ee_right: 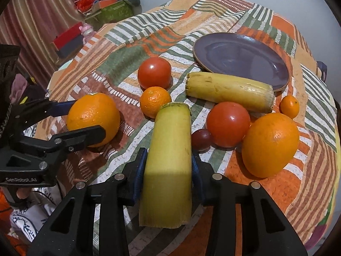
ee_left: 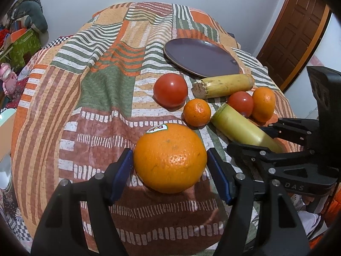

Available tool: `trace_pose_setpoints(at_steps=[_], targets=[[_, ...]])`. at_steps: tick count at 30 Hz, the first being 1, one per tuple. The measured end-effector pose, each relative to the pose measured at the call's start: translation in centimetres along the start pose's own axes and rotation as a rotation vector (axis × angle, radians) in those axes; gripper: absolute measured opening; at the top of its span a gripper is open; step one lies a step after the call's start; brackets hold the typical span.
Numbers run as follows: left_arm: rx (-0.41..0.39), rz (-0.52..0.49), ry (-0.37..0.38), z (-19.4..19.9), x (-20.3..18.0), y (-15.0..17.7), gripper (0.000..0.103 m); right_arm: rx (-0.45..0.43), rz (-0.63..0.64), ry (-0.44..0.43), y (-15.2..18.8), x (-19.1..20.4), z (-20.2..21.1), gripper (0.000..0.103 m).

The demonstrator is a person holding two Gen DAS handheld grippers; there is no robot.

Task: Organize fruits
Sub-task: 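Lower the squash onto the purple plate with the right gripper while the left gripper places the orange there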

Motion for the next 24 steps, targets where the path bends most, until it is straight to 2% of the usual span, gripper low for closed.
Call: trace_pose_setpoints(at_steps=[9, 24], targets=[[-0.034, -0.004, -0.021, 1.2, -0.2, -1.2, 0.069, -0.093, 0.007, -0.004, -0.8, 0.5, 2.7, 0.034], [-0.184, 0.000, -0.024, 4.8, -1.3, -8.6, 0.069, -0.278, 0.007, 0.076, -5.0, -2.5, 8.7, 0.034]])
Point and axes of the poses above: each gripper's, at about its wrist camera, not at the fingertips, and z roughly against the way its jaws point, x to its left, y to its underside, the point moved 7 cm from there along -z, roughly the way its jaws point, and after that the axes turned 14 degrees about -y, right-handed, at the moved point
